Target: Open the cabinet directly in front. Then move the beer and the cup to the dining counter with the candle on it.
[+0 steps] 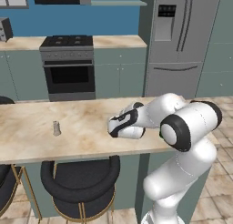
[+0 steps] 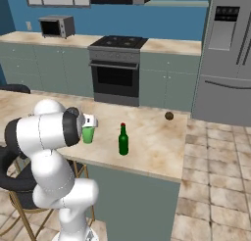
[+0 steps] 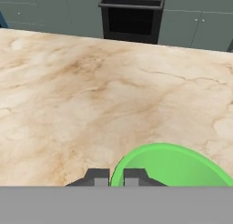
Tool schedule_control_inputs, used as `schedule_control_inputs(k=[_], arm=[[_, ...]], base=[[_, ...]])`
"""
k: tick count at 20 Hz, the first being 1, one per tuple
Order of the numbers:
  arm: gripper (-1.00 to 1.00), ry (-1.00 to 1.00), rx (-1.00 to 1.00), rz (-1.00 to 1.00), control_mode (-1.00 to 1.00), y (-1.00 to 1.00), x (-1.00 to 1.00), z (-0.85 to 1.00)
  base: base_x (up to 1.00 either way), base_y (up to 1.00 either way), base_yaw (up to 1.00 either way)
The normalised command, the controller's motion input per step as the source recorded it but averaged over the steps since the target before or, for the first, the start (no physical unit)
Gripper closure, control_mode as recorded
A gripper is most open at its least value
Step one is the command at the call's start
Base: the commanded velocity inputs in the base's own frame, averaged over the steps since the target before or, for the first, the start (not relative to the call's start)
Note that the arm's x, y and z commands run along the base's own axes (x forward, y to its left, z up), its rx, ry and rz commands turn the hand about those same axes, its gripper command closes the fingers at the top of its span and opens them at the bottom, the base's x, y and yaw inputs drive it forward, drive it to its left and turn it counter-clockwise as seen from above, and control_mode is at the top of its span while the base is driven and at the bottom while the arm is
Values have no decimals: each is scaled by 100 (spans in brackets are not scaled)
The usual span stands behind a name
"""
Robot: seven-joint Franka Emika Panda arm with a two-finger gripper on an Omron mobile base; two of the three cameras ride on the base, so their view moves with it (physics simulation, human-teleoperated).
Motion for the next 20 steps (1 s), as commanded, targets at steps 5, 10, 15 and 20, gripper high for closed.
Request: schedule_control_inputs(k=[5, 10, 15, 20], arm=[[100, -5, 0, 0, -100, 0, 5, -9], [100, -4, 0, 0, -100, 0, 6, -6], [-100, 0, 0, 0, -100, 0, 0, 0], [-100, 0, 0, -5, -100, 9, 12, 32]], base=[[0, 0, 0], [0, 0, 0], [0, 0, 0], [0, 0, 0]])
